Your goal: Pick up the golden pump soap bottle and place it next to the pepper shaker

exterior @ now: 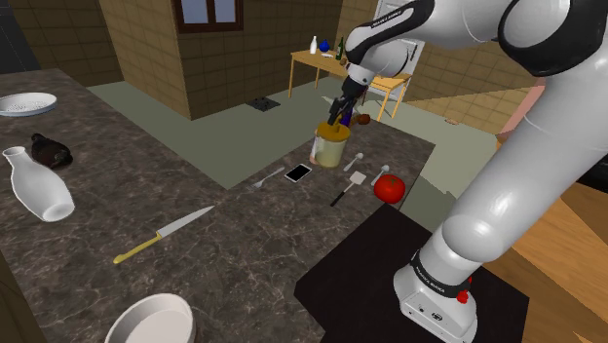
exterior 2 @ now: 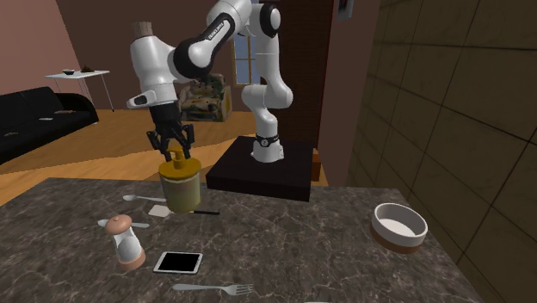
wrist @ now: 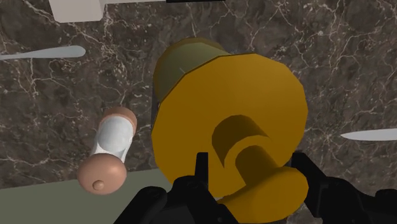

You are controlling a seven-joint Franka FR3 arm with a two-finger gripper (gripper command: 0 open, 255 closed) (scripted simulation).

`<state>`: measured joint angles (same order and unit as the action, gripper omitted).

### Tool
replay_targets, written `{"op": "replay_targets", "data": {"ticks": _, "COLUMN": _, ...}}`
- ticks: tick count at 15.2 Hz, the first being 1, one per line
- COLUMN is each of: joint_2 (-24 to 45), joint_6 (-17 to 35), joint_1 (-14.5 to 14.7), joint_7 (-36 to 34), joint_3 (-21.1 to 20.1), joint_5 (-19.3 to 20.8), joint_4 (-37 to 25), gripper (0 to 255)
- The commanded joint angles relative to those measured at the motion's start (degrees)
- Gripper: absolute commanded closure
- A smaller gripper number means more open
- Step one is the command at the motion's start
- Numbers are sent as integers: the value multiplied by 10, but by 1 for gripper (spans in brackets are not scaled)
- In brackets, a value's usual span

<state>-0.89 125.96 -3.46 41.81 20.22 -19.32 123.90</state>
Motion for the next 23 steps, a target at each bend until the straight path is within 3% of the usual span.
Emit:
{"op": "replay_targets", "data": {"ticks": 1, "joint_2": 7, "joint_6": 13, "joint_1": 0, "joint_7": 8, "joint_3": 0, "joint_5": -6, "joint_4": 7, "gripper": 255}}
{"op": "replay_targets", "data": {"ticks": 23, "joint_2": 119, "joint_6": 145, "joint_1": -6, "joint_7": 116, "joint_3": -17, "joint_5": -118, "joint_4": 54, "gripper": 255}}
